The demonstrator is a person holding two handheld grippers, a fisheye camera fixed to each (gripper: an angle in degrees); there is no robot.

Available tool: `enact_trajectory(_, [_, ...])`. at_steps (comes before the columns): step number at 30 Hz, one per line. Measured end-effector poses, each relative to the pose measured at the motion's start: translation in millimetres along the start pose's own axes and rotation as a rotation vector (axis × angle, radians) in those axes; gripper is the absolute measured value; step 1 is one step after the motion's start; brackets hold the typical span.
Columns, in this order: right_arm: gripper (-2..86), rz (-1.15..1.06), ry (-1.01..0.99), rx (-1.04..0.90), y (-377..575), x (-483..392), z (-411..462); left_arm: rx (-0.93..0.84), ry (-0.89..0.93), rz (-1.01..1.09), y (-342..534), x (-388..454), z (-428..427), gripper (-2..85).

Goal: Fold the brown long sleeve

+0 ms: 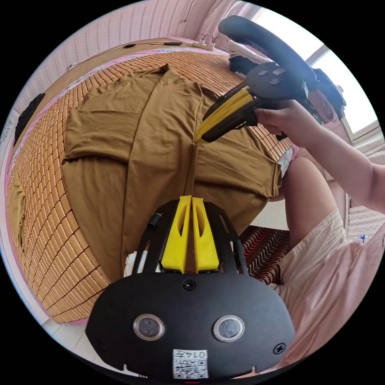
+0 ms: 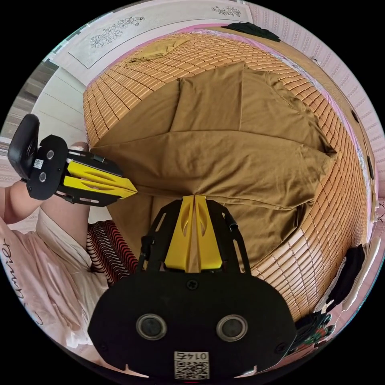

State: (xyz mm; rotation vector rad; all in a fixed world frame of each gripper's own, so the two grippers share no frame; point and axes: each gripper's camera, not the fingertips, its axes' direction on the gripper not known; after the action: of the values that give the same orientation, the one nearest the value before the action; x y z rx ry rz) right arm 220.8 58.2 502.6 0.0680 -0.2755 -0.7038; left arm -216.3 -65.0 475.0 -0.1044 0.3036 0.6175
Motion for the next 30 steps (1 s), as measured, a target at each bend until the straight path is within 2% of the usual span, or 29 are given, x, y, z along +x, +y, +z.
enact_trajectory(2, [-0.3, 0.049, 0.043, 0.040, 6, 10, -4, 0.008, -0.011, -0.011, 0, -5, 2, -1.0])
enact_trajectory(4, [-0.3, 0.079, 0.046, -0.033, 9, 22, 13, -0.040, -0.013, -0.002, 1, -10, 15, -1.0])
enact_trajectory(5, [-0.3, 0.096, -0.002, 0.020, 16, 28, 12, -0.002, -0.006, -0.004, 5, -14, 14, -1.0])
enact_trajectory(7, [-0.2, 0.109, -0.058, -0.007, 21, 38, 11, -0.010, 0.008, -0.001, 8, -21, 13, -0.9])
enact_trajectory(10, [0.2, 0.113, -0.102, 0.092, 39, 57, -9, 0.055, 0.106, -0.048, 15, -47, -7, -0.8])
enact_trajectory(13, [2.3, 0.191, -0.025, 0.184, 56, 101, -29, 0.164, 0.152, -0.130, 16, -99, -37, -0.8])
enact_trajectory(17, [12.5, 0.342, 0.126, 0.267, 63, 174, -43, 0.272, 0.064, -0.252, -8, -198, -59, -0.3])
enact_trajectory(20, [14.0, 0.408, 0.103, 0.298, 58, 218, -38, 0.323, 0.044, -0.324, -40, -259, -59, 2.8])
enact_trajectory(23, [15.3, 0.441, 0.048, 0.288, 48, 250, -22, 0.296, -0.016, -0.349, -75, -299, -46, 7.1])
enact_trajectory(25, [14.5, 0.449, -0.015, 0.257, 42, 264, -10, 0.262, -0.011, -0.369, -92, -317, -32, 8.3])
enact_trajectory(27, [7.7, 0.442, -0.056, 0.240, 40, 274, -1, 0.196, 0.021, -0.419, -106, -339, -14, 7.4])
enact_trajectory(30, [2.1, 0.455, -0.043, 0.283, 46, 288, -4, 0.166, 0.026, -0.428, -117, -356, -5, 1.0])
